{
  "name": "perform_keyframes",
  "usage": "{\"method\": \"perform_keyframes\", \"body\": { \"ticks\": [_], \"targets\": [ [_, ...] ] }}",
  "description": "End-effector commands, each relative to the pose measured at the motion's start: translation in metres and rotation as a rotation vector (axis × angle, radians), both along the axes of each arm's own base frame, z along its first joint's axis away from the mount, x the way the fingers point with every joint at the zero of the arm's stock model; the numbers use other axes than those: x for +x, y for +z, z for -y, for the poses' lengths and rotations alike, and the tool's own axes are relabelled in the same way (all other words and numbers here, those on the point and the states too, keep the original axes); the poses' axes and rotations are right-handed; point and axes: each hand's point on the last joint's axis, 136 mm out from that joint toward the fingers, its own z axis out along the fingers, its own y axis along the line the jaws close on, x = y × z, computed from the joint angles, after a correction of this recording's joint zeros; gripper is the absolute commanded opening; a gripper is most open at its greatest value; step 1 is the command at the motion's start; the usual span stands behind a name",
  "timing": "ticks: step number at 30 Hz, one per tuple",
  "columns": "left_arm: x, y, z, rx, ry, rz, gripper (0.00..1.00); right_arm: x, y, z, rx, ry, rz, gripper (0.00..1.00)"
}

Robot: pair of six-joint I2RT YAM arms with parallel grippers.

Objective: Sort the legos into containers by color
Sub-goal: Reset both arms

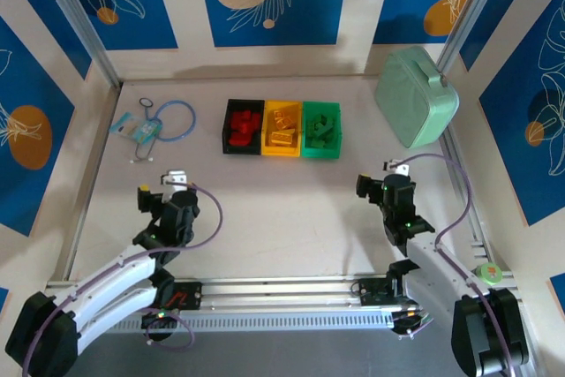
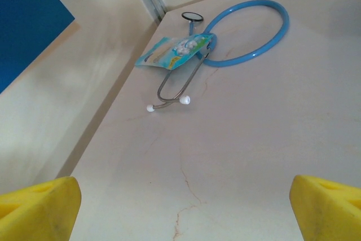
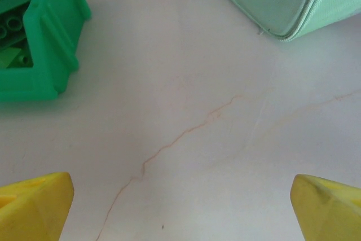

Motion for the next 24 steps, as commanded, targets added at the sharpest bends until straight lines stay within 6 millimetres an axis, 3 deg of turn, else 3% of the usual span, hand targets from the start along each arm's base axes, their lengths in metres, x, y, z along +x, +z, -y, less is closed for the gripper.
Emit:
{"method": "perform_keyframes", "body": {
  "ticks": [1,24],
  "targets": [
    [0.005,-0.002,0.001,-0.058,-0.008,0.022,0.95,0.016,0.023,0.003,0.018,-0.007,0.118,0.99],
    [0.021,0.001,-0.017,-0.120,0.045,0.105,0.95,0.036,0.030,0.028,0.034,-0.096,0.213,0.99]
  ]
}}
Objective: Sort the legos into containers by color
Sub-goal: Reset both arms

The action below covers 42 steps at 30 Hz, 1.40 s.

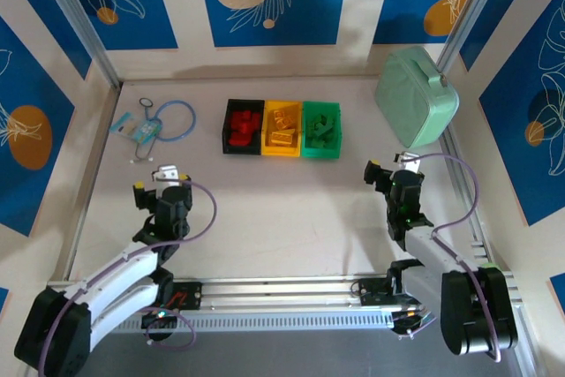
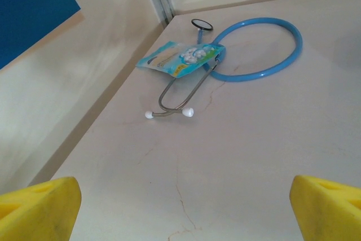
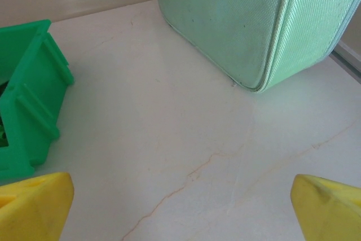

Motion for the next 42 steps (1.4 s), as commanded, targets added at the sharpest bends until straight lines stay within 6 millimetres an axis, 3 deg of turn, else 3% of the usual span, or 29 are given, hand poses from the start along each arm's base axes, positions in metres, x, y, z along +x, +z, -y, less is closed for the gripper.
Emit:
{"method": "perform_keyframes", "body": {
  "ticks": [1,14,22,26,29,33,37,39,42],
  "targets": [
    [0.006,0.002,-0.003,-0.027,0.000,0.032,0.95,0.010,0.013,0.002,0.005,-0.010,0.067,0.99],
    [0.009,0.005,-0.025,-0.106,0.060,0.139,0.94,0.028,0.015,0.007,0.004,-0.025,0.116,0.99],
    [0.010,0.006,-0.025,-0.108,0.040,0.206,0.94,0.029,0.020,0.009,-0.001,-0.032,0.181,0.99],
    [0.013,0.009,-0.028,-0.113,0.050,0.247,0.94,0.030,0.012,0.018,0.013,-0.054,0.263,0.99],
    [0.015,0.008,-0.029,-0.114,0.055,0.257,0.93,0.032,0.010,-0.001,-0.040,0.017,0.218,0.99],
    [0.020,0.008,-0.025,-0.119,0.028,0.284,0.94,0.037,0.011,-0.012,-0.073,0.069,0.228,0.99],
    [0.040,0.007,0.008,-0.138,-0.173,0.266,0.93,0.042,0.009,-0.039,-0.158,0.177,0.232,0.99],
    [0.045,0.006,0.016,-0.145,-0.210,0.270,1.00,0.046,0.007,-0.060,-0.228,0.253,0.229,0.99],
    [0.044,0.006,0.009,-0.150,-0.165,0.272,1.00,0.041,0.007,-0.055,-0.208,0.244,0.246,0.99]
  ]
}}
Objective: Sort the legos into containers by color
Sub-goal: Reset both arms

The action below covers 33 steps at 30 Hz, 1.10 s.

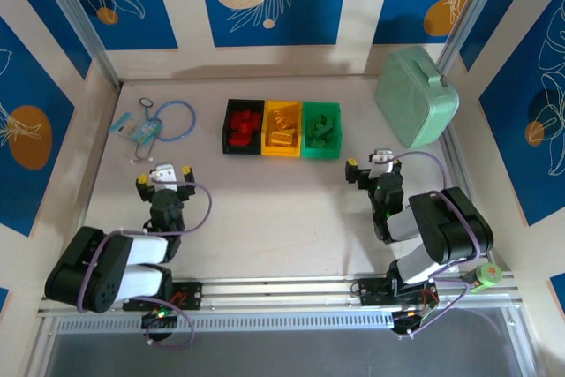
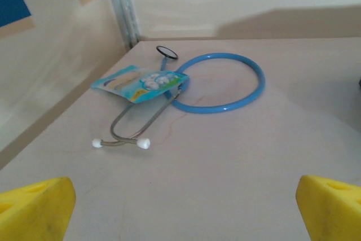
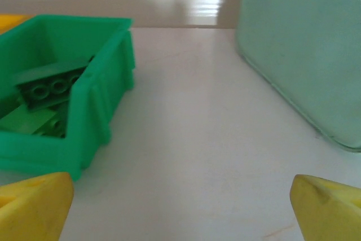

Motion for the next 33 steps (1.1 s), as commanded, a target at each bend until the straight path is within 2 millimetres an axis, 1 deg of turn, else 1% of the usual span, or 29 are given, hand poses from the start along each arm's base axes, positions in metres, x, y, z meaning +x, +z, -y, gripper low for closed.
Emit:
{"method": "perform_keyframes", "body": {
  "ticks": [1,3,6,7,9,10,11,15,16,17,19,21,23,25,27,28,29,30,31,33],
  "targets": [
    [0.007,0.023,0.005,-0.033,-0.030,0.091,1.00,0.005,0.025,-0.002,-0.044,0.019,0.103,0.99],
    [0.007,0.023,0.004,-0.023,-0.026,0.090,1.00,0.005,0.025,-0.002,-0.045,0.019,0.104,0.99],
    [0.009,0.027,-0.005,0.006,0.021,0.123,1.00,0.005,0.025,-0.002,-0.045,0.020,0.105,0.99],
    [0.010,0.024,-0.004,0.016,0.013,0.121,1.00,0.005,0.025,-0.002,-0.045,0.020,0.103,0.99],
    [0.025,0.013,-0.005,0.010,0.007,0.095,1.00,0.004,0.025,-0.001,-0.043,0.018,0.106,0.99],
    [0.036,0.013,0.004,0.041,-0.047,0.079,1.00,0.004,0.026,-0.002,-0.045,0.018,0.111,0.99],
    [0.040,0.009,0.016,0.059,-0.116,0.052,1.00,0.004,0.026,-0.002,-0.045,0.018,0.113,0.99],
    [0.042,0.002,0.040,0.093,-0.248,0.035,1.00,0.003,0.026,-0.002,-0.043,0.019,0.116,0.99],
    [0.045,-0.007,0.051,0.108,-0.314,0.008,1.00,0.003,0.026,-0.002,-0.044,0.019,0.114,0.99],
    [0.051,-0.008,0.059,0.139,-0.351,0.005,1.00,0.003,0.026,-0.002,-0.045,0.018,0.113,0.99],
    [0.047,-0.009,0.056,0.124,-0.338,0.002,1.00,0.004,0.026,-0.002,-0.045,0.021,0.111,0.99],
    [0.048,-0.009,0.057,0.126,-0.339,0.006,1.00,0.007,0.024,-0.002,-0.044,0.023,0.095,0.99],
    [0.049,-0.008,0.057,0.126,-0.339,0.007,1.00,0.011,0.018,0.002,-0.014,0.023,0.056,0.99],
    [0.051,-0.008,0.057,0.125,-0.338,0.001,1.00,0.023,0.014,0.007,-0.015,-0.006,0.035,0.99],
    [0.058,-0.011,0.054,0.109,-0.331,-0.033,1.00,0.031,0.008,0.015,0.022,-0.036,-0.049,0.99],
    [0.063,-0.016,0.051,0.090,-0.327,-0.073,1.00,0.039,0.002,0.019,0.055,-0.035,-0.114,0.99],
    [0.072,-0.020,0.049,0.060,-0.333,-0.122,1.00,0.044,0.000,0.024,0.091,-0.031,-0.135,0.99],
    [0.079,-0.025,0.047,0.018,-0.349,-0.169,1.00,0.042,-0.001,0.030,0.130,-0.030,-0.150,0.99],
    [0.083,-0.028,0.042,-0.040,-0.371,-0.199,1.00,0.042,-0.001,0.031,0.134,-0.031,-0.148,0.99],
    [0.084,-0.027,0.039,-0.050,-0.373,-0.192,1.00,0.042,-0.001,0.030,0.110,-0.045,-0.147,0.99]
  ]
}}
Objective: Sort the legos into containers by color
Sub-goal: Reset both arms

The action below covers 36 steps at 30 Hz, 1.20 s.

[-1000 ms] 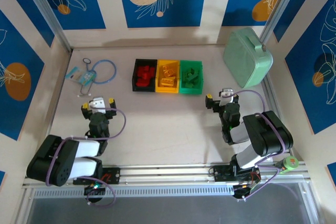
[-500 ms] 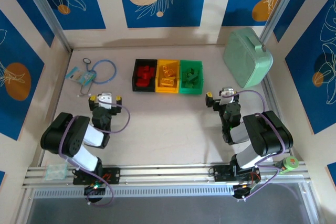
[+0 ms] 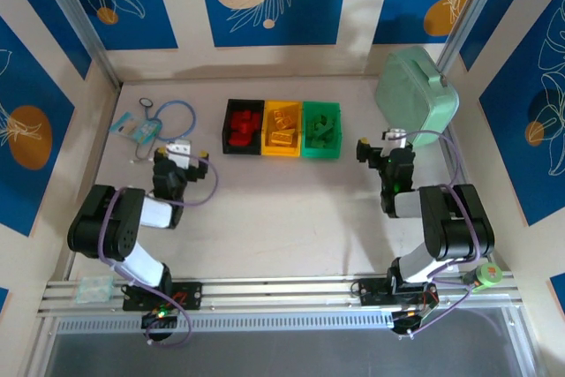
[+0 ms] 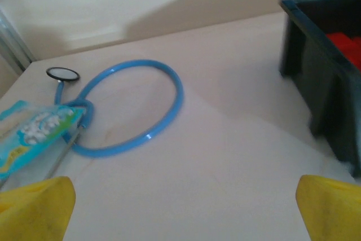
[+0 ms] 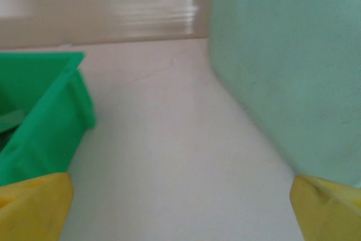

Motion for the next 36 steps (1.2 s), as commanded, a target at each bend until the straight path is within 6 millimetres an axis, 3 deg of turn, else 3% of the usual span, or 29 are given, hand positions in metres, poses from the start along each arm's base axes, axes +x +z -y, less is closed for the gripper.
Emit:
{"method": "perform_keyframes", "body": {
  "ticks": [1,36],
  "targets": [
    [-0.0037,-0.0164,0.0036,-0.075,-0.052,-0.102,1.00,-0.0075,-0.0194,-0.0091,0.044,0.030,-0.090,0.99],
    [-0.0048,-0.0149,0.0040,-0.075,-0.054,-0.093,1.00,-0.0077,-0.0192,-0.0085,0.049,0.032,-0.092,0.99]
  ]
}}
